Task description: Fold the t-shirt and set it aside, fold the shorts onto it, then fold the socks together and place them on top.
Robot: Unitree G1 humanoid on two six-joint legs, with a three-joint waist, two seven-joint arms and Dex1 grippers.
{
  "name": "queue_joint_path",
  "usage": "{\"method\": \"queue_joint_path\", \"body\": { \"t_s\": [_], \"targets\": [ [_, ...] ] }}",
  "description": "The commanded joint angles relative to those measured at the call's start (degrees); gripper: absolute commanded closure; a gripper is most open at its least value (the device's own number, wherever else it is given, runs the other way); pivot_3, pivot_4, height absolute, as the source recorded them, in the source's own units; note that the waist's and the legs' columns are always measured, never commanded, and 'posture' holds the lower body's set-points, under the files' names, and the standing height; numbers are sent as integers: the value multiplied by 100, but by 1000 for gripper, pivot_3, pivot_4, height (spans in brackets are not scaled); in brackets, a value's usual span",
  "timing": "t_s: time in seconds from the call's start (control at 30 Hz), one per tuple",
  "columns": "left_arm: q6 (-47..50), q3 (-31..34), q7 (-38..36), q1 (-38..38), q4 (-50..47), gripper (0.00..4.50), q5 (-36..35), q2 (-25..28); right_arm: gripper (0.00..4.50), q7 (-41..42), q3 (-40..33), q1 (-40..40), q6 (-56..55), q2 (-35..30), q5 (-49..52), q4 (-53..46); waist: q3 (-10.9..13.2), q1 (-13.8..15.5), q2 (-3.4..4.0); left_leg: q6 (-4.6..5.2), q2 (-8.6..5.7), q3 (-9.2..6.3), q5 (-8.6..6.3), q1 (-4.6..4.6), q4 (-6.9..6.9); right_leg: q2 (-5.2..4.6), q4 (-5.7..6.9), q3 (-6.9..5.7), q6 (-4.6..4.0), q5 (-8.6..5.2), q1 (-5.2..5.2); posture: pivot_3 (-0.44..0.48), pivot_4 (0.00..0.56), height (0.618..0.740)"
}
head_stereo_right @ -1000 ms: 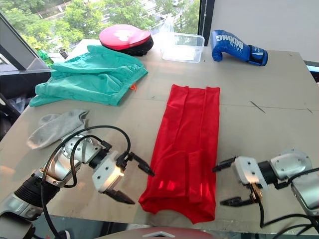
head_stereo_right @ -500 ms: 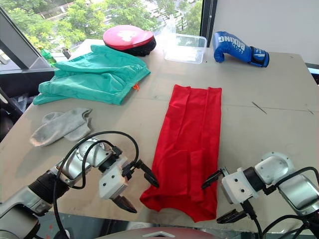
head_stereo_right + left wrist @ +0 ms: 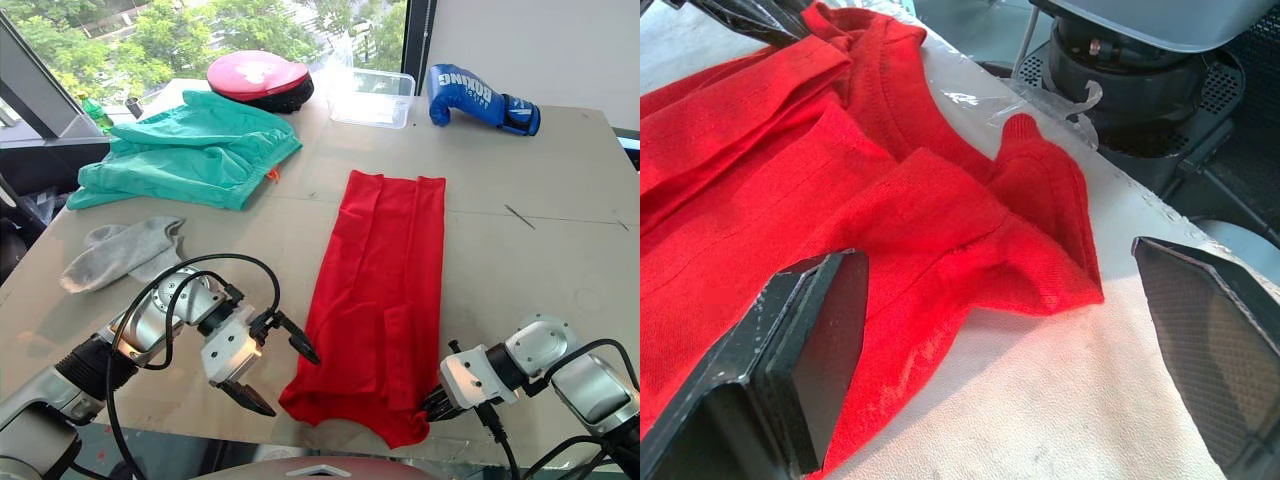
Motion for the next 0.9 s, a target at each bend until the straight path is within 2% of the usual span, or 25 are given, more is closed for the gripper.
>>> {"method": "queue_joint_path", "body": {
  "t_s": [0.03,0.1,0.17,0.3,0.4,0.5,0.53,0.57,0.67,0.7,0.83,0.9],
  "targets": [
    [-572,-247,-20,-96,51,0,141,134,4421,-172,-38,129,124,31,55,-48,-1,0,-2,0,0,0,0,1,0,0,1,0,0,0,0,0,150,735],
    [-1095,-493,-20,-230,256,0,370,172,4421,-209,-35,155,131,25,55,-72,-3,2,-4,0,0,-1,0,2,0,1,5,-1,0,0,0,0,150,735],
    [-1104,-547,-20,-261,317,0,353,83,4421,-246,-26,175,143,35,49,-94,-3,2,-4,0,0,1,0,4,1,1,10,1,-1,0,0,0,150,735],
    [-1643,-573,-20,-426,720,0,757,-334,4421,-334,-44,262,175,31,69,-160,-7,16,-4,1,0,1,0,5,5,0,15,1,-1,0,0,0,150,735],
    [-1684,-486,-20,-509,893,728,825,-599,4500,-378,-80,322,204,8,81,-208,-22,44,11,1,-4,2,0,8,6,-3,16,3,-1,0,4,0,150,735],
    [-1694,-468,-20,-561,990,1933,816,-715,4500,-456,-125,359,235,-1,88,-235,-27,59,6,2,-5,2,0,14,12,-2,22,4,-1,0,9,0,150,735],
    [-1730,-468,-20,-585,1049,2531,826,-744,4500,-475,-130,349,244,4,87,-230,-28,58,5,2,-5,1,0,15,12,-2,24,4,-1,0,9,0,150,735],
    [-1745,-461,-20,-605,1096,2784,826,-775,4500,-497,-142,351,262,3,93,-246,-29,58,4,2,-4,1,0,15,12,-1,25,4,-1,0,9,0,150,735],
    [-1543,-377,-20,-647,1166,4167,684,-886,4500,-544,-183,353,321,-5,153,-336,-29,59,4,2,-4,-3,0,15,13,1,28,3,-1,0,9,0,150,735],
    [-1411,-355,-20,-642,1134,4481,599,-886,4500,-559,-211,362,369,-6,214,-392,-29,54,5,2,-3,-3,0,15,14,1,28,3,-1,0,9,0,150,735],
    [-701,-421,-20,-510,670,4481,51,-512,4500,-630,-332,435,697,-67,526,-729,-28,30,3,1,-1,-4,0,10,15,1,39,4,-1,-1,2,0,150,735],
    [-331,-569,-20,-348,214,4481,-238,-13,4500,-659,-371,628,928,-175,747,-1108,-27,7,3,1,1,-6,-1,9,15,0,50,5,-1,-2,-1,0,150,735]
  ]
}}
